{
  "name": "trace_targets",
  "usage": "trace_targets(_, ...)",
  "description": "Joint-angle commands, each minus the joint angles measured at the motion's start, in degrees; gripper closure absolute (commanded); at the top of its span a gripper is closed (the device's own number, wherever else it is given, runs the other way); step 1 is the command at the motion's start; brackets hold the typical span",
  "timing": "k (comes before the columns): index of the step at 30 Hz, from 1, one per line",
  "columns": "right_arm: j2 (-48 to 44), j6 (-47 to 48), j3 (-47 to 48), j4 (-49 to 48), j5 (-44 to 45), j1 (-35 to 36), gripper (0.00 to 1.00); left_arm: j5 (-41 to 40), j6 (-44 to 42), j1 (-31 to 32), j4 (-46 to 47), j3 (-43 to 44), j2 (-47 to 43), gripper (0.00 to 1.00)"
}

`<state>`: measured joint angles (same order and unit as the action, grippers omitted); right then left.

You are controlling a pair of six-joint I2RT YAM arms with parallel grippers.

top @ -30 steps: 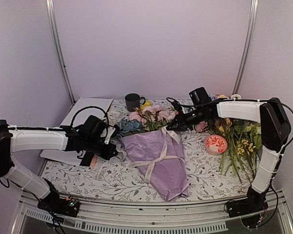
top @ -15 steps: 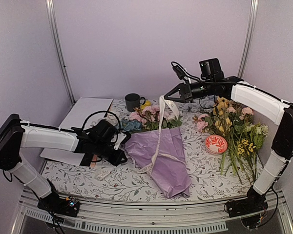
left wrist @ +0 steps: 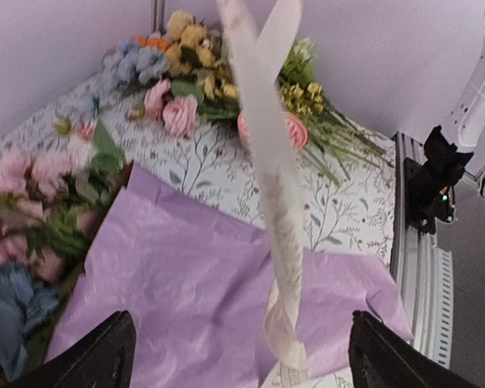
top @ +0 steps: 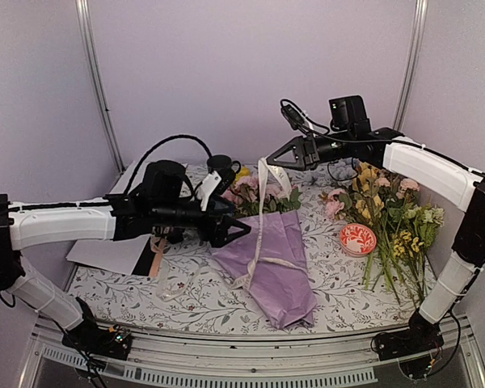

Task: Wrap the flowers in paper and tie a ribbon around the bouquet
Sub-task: Tie the ribbon around the folded bouquet.

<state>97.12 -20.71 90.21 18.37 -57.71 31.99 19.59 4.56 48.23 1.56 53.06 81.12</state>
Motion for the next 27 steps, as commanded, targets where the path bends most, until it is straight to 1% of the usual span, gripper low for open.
trace_targets(1, -1.8, -1.5, -1.3, -3.8, -1.8, 0.4, 1.00, 5.5, 1.8, 1.5, 10.5, 8.2, 9.2, 0.01)
trace_targets(3, -2.1, -1.5, -1.6, -3.8, -1.6, 0.4, 1.00, 4.4, 1.9, 2.1, 9.2, 13.0, 13.9, 0.01)
trace_targets(4, -2.2, -1.5, -1.9, -3.8, -1.6, 0.4, 1.00, 3.0, 2.1, 2.3, 8.0, 14.9, 15.6, 0.04)
trace_targets(5, -2.4, -1.5, -2.4, -3.8, -1.6, 0.4, 1.00, 1.7, 2.3, 2.4, 7.1, 16.2, 17.0, 0.11)
trace_targets(6, -2.6, -1.4, -2.9, -3.8, -1.6, 0.5, 1.00, 0.5, 2.6, 2.4, 6.6, 17.1, 18.0, 0.22)
trace_targets(7, -3.1, -1.2, -3.7, -3.8, -1.4, 0.4, 1.00, -0.8, 3.0, 2.4, 6.5, 17.4, 18.5, 0.52)
trace_targets(8, -3.3, -1.0, -4.5, -3.8, -1.1, 0.5, 1.00, -1.8, 3.3, 2.4, 6.7, 17.4, 18.7, 0.79)
trace_targets(9, -3.7, -0.8, -5.5, -3.8, -0.7, 0.5, 1.00, -2.3, 3.4, 2.5, 7.7, 16.9, 18.4, 0.99)
trace_targets(10, -3.9, -0.4, -6.7, -3.8, -0.4, 0.3, 1.00, -2.5, 3.6, 2.5, 9.2, 16.1, 18.0, 1.00)
trace_targets(11, -4.2, -0.1, -8.2, -3.8, 0.1, 0.2, 0.97, -2.5, 3.7, 2.5, 10.7, 15.0, 17.4, 1.00)
trace_targets(13, -4.4, 0.2, -12.5, -4.4, 1.7, -0.6, 0.88, -4.0, 3.9, 2.5, 12.2, 13.6, 16.7, 1.00)
trace_targets(16, -3.7, 0.0, -19.0, -4.6, 6.6, -1.8, 0.79, -8.3, 3.9, 2.5, 11.9, 12.8, 17.4, 1.00)
trace_targets(17, -3.2, -0.2, -21.8, -4.8, 7.3, -2.1, 0.73, -10.8, 4.1, 2.5, 11.4, 12.9, 18.0, 1.00)
trace_targets(18, -2.9, -0.2, -23.8, -5.0, 8.5, -2.2, 0.69, -12.4, 4.4, 2.4, 10.6, 13.1, 18.6, 1.00)
trace_targets(19, -2.7, -0.2, -25.3, -5.4, 10.4, -2.3, 0.67, -13.7, 4.7, 2.3, 10.1, 13.5, 19.0, 1.00)
trace_targets(21, -2.4, -0.2, -28.5, -7.2, 11.8, -2.3, 0.66, -15.4, 4.9, 2.3, 9.8, 14.0, 19.8, 1.00)
trace_targets(24, -0.9, -1.2, -33.9, -13.9, 10.2, -2.2, 0.68, -15.9, 5.2, 2.3, 11.2, 14.3, 20.0, 1.00)
trace_targets(27, 5.6, -2.4, -35.2, -17.3, 8.3, -2.0, 0.75, -14.1, 4.5, 2.3, 12.5, 15.1, 19.9, 1.00)
